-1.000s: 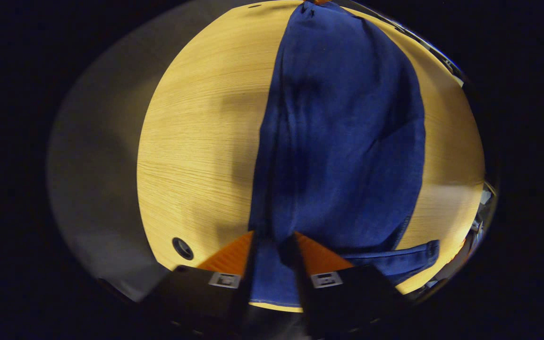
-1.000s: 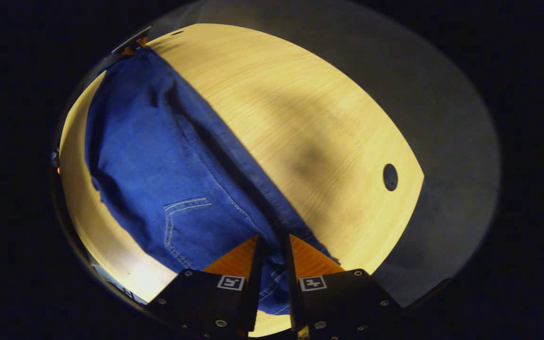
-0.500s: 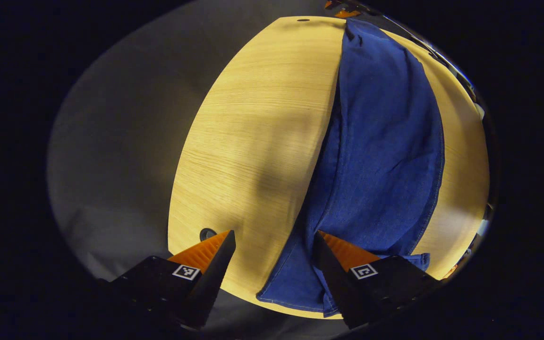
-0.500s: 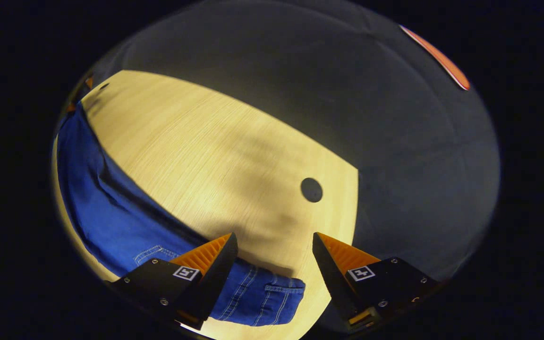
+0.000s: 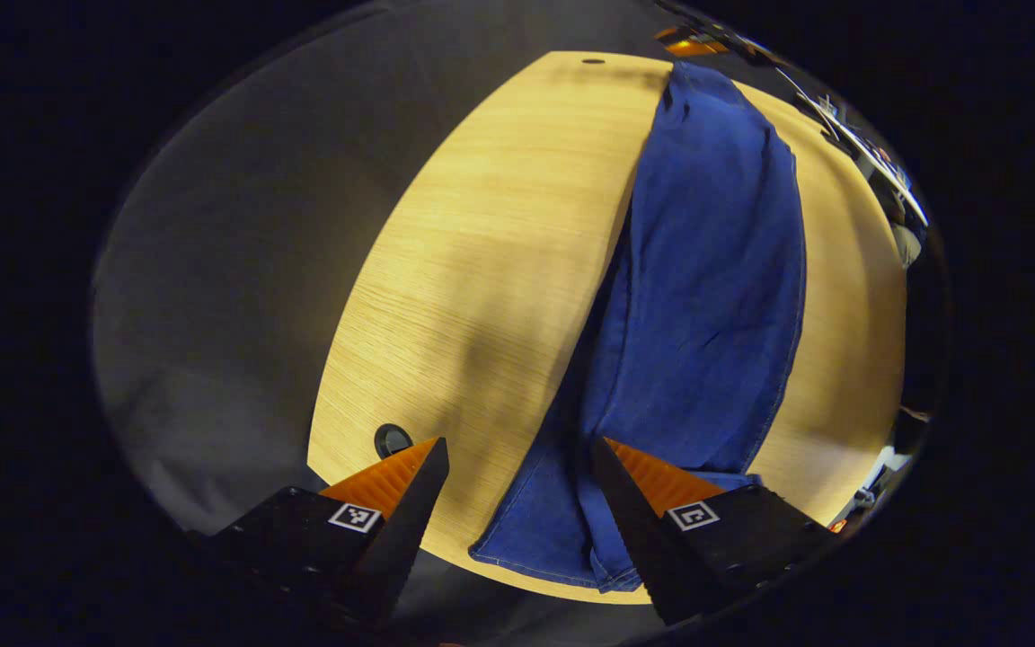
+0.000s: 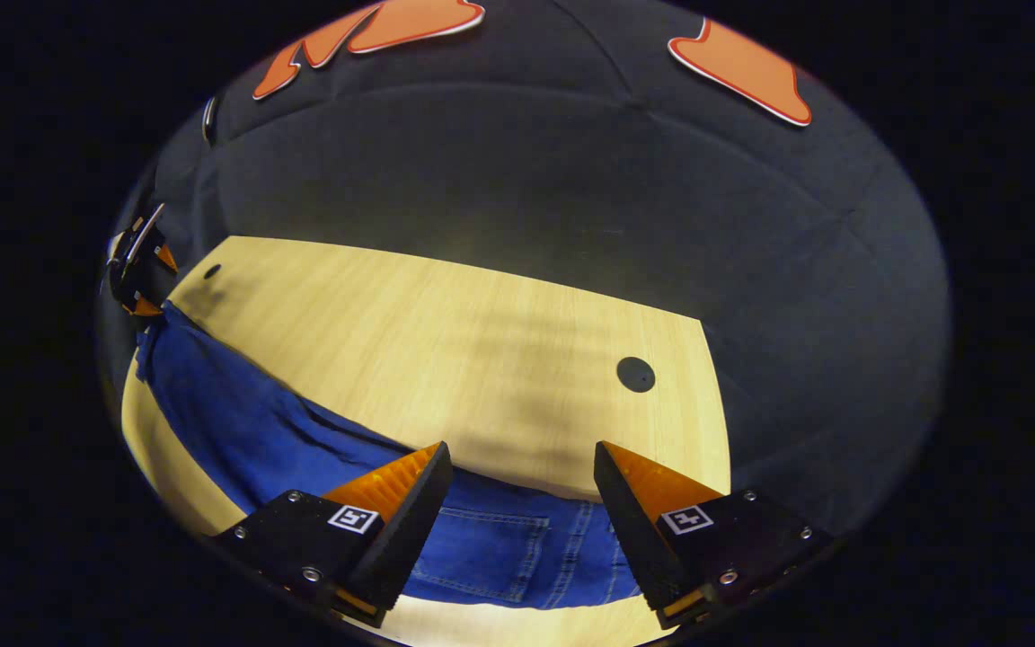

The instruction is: Grasp the waist and the cuffs of the jeans and fold them to make the two legs overlap; first hold the waist and fold one-third of the jeans toward the cuffs, then hold the cuffs and fold the remaining one-third in the same direction to finish folding.

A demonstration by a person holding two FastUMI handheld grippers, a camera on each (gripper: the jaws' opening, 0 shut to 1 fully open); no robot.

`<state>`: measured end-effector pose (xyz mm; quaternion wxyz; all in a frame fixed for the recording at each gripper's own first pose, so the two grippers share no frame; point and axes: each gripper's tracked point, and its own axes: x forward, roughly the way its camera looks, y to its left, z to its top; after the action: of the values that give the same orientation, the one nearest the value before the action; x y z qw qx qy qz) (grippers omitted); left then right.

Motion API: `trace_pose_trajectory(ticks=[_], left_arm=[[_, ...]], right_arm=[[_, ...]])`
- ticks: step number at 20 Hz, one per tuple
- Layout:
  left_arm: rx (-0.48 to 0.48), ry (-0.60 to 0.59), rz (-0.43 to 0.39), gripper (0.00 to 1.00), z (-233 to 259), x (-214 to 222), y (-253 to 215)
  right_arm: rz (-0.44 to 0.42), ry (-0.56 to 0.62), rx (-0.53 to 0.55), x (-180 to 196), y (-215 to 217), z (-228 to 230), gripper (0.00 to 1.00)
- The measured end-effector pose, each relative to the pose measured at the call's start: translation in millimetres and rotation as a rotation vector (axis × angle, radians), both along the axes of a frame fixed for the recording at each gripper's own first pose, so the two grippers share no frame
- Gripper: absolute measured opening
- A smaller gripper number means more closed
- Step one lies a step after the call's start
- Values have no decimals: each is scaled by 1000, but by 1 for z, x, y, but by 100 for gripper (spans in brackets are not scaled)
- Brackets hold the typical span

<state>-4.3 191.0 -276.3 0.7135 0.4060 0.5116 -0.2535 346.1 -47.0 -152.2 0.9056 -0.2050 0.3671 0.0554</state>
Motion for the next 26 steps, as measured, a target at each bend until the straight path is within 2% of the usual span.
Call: trace_pose_trajectory(ticks=[2, 5, 10, 11, 14, 19, 21, 26], left_arm=[[-17, -87, 25, 99, 18, 14, 2], [-35, -250, 87, 100, 43, 18, -5], [-318, -575, 323, 99, 104, 8, -48], [-349, -645, 363, 99, 118, 7, -59], [-401, -794, 431, 99, 119, -2, -64], [-477, -932, 540, 99, 134, -33, -96], [-489, -987, 584, 99, 138, -51, -117], [-572, -992, 664, 99, 126, -78, -152]], right_arm=[[-28, -9, 71, -2, 1, 0, 99], [-61, -90, 188, -4, -1, -2, 99], [-165, -238, 427, -14, -22, 13, 98], [-188, -259, 473, -18, -31, 17, 98], [-284, -296, 534, -34, -60, 18, 98], [-484, -243, 685, -63, -91, 2, 98], [-531, -217, 739, -66, -98, -13, 98], [-639, -161, 810, -58, -117, -58, 98]])
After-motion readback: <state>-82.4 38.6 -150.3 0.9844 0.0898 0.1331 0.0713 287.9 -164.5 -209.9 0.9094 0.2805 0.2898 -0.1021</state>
